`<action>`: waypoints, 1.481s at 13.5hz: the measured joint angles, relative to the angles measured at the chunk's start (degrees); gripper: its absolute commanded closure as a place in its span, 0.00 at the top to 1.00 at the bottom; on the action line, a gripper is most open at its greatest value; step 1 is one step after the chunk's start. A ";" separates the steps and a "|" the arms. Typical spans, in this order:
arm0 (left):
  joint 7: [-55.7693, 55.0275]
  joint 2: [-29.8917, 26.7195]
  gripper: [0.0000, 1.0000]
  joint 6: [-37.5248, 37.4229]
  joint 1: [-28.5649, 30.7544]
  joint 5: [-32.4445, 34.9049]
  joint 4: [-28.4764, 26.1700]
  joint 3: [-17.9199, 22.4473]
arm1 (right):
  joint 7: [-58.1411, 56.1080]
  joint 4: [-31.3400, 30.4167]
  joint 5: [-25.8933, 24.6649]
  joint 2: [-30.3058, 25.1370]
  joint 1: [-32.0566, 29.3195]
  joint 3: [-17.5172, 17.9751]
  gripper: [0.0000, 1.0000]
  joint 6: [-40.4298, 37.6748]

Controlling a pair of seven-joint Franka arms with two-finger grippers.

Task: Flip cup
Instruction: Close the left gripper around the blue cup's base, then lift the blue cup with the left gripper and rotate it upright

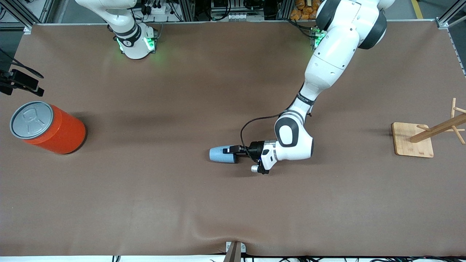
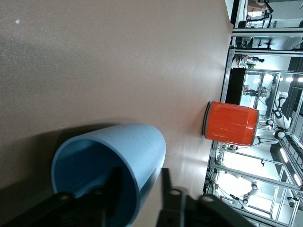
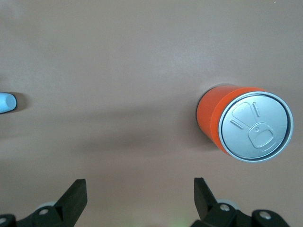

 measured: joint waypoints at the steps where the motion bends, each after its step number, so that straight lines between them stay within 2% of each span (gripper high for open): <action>1: 0.02 -0.02 0.02 -0.04 0.03 -0.32 0.37 -0.03 | 0.00 0.00 0.00 0.00 0.00 0.00 1.00 0.01; 9: -0.24 -0.71 0.00 -0.24 0.85 -0.94 2.30 0.03 | 0.02 0.00 0.04 0.00 0.00 0.02 1.00 0.13; 13: -7.82 -6.22 0.00 -1.74 1.70 -0.68 3.12 -0.19 | 0.05 0.00 0.04 0.00 -0.14 -0.23 1.00 0.16; 15: -15.08 -10.03 0.00 -1.76 1.87 6.67 3.19 -0.01 | 0.05 0.01 0.04 0.00 -0.41 -0.34 1.00 0.11; 18: -28.06 -15.86 0.00 -2.17 3.49 25.90 3.18 0.34 | 0.05 0.01 0.04 0.00 -0.70 -0.38 1.00 0.11; 20: -32.24 -19.69 0.00 -7.05 6.56 37.74 2.97 0.50 | 0.05 0.01 0.04 0.00 -0.70 -0.37 1.00 0.10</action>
